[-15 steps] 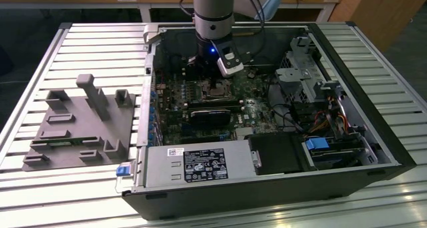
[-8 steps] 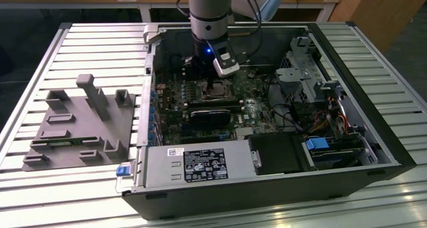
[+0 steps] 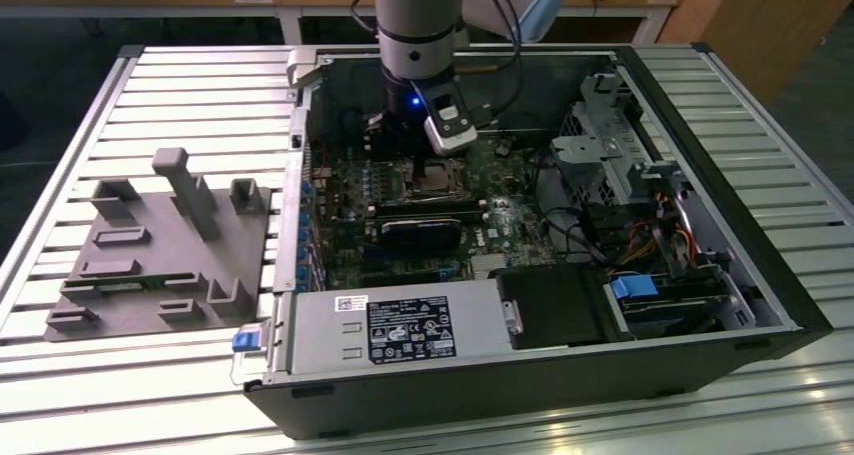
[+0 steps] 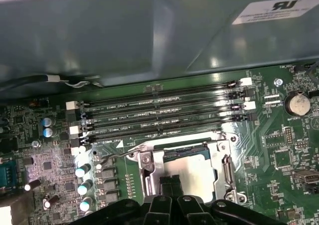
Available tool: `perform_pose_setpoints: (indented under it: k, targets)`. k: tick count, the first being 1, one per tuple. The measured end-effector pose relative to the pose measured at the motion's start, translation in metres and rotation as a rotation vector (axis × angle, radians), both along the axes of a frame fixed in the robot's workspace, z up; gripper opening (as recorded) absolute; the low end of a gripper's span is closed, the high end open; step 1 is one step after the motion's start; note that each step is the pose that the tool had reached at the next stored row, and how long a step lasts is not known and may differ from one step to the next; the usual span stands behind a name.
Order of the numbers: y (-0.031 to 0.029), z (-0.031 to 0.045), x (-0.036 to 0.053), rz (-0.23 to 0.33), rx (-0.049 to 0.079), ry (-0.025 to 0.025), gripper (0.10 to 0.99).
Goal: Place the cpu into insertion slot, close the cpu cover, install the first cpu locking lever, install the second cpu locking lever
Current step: 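Close the cpu cover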
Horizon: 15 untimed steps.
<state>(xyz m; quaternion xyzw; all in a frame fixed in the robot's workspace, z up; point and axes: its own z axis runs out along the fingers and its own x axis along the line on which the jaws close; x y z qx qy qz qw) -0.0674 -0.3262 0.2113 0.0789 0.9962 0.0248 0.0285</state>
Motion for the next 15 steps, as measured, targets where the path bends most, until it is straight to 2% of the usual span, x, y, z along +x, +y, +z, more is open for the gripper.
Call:
perform_pose_setpoints:
  k: [15]
  targets:
    - [0.0,-0.0075,-0.0103,0.0,0.003,-0.0006,0.106]
